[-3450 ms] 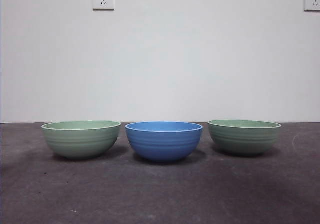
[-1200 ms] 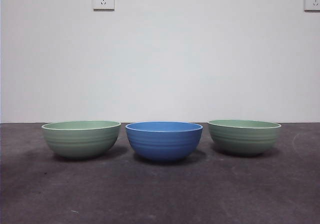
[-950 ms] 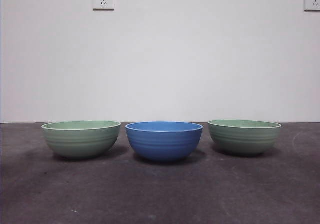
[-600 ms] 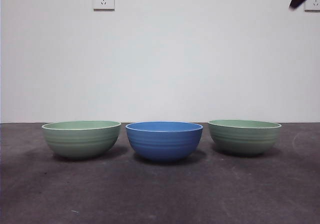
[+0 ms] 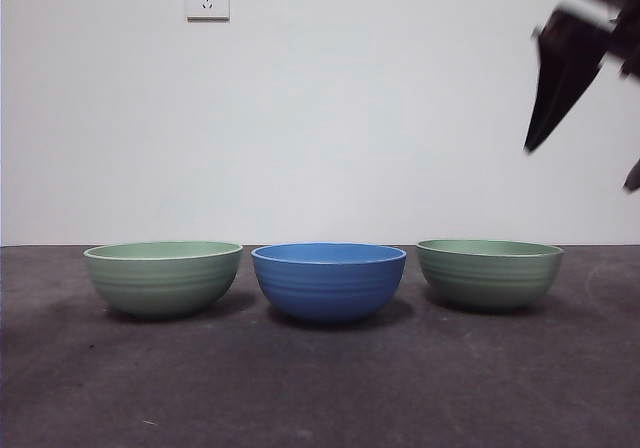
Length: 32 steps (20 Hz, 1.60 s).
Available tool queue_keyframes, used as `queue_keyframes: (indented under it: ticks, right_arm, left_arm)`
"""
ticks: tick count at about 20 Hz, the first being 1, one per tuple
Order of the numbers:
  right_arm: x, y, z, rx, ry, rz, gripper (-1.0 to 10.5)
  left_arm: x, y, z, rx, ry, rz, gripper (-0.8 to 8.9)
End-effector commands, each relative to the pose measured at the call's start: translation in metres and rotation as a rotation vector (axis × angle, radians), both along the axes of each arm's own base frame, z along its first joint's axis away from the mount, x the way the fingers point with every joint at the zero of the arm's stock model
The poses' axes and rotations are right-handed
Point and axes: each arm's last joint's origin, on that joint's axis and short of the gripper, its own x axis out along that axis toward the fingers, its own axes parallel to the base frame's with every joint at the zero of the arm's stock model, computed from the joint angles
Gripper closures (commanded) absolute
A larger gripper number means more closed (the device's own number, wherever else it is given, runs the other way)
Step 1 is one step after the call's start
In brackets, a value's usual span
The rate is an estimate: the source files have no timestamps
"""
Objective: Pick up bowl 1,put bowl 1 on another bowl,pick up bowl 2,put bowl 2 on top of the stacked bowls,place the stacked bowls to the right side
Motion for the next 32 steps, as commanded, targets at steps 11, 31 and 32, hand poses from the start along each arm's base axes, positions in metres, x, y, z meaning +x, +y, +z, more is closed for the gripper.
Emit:
queue_keyframes:
  ticks: [11, 31, 32]
  right_arm:
    - [0.064, 0.006, -0.053, -0.060, 0.025, -0.065, 5.3]
    - [0.076, 0.013, -0.024, -0.034, -0.079, -0.058, 9.6]
    - [0.072, 0.016, -0.013, -0.028, -0.105, -0.048, 9.6]
  left_arm:
    - [-0.002, 0.000, 0.000, -0.007, 0.016, -0.006, 1.97]
    - [-0.002, 0.000, -0.001, -0.006, 0.031, -0.005, 1.97]
    - [-0.002, 0.000, -0.001, -0.006, 0.031, -0.005, 1.97]
